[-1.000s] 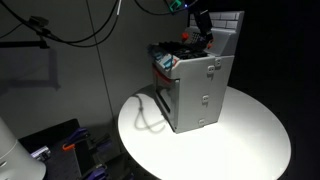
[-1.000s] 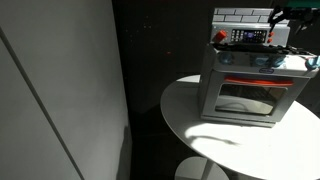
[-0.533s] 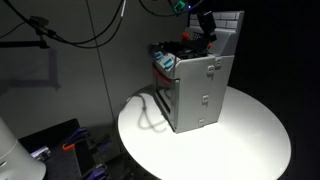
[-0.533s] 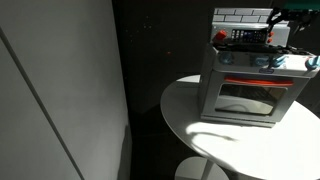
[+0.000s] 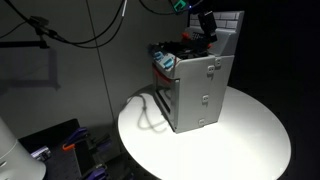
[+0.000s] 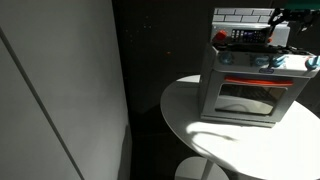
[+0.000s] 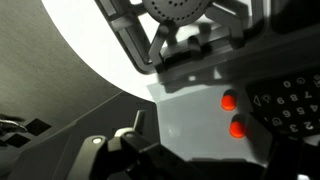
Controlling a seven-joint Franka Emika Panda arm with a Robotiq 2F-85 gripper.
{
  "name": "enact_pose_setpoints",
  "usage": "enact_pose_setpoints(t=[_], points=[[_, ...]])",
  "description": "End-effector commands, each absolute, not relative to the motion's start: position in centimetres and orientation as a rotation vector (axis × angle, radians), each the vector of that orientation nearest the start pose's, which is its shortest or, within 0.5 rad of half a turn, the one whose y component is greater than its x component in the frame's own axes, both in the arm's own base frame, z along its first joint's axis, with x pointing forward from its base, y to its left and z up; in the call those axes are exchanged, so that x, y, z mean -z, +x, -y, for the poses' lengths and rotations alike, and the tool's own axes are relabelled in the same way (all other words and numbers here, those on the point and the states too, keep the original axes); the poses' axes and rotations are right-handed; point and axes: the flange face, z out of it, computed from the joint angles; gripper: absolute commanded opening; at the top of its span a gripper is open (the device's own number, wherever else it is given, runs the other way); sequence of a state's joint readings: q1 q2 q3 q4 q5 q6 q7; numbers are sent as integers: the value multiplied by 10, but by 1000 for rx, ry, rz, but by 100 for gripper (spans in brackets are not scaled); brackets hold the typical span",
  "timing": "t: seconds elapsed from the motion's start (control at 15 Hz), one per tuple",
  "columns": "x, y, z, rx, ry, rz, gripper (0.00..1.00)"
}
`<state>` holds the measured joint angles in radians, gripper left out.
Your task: Push the top right button on the toy stove
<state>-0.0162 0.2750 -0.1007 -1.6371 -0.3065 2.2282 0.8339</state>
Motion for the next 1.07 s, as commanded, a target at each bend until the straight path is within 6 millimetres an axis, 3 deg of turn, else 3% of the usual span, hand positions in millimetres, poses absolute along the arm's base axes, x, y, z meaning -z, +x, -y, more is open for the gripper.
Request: enact_pose_setpoints(t=[0.0, 1.0], points=[[-498, 675, 83, 636, -2979, -1293, 100], [-494, 686, 90, 649, -2981, -1318, 100]])
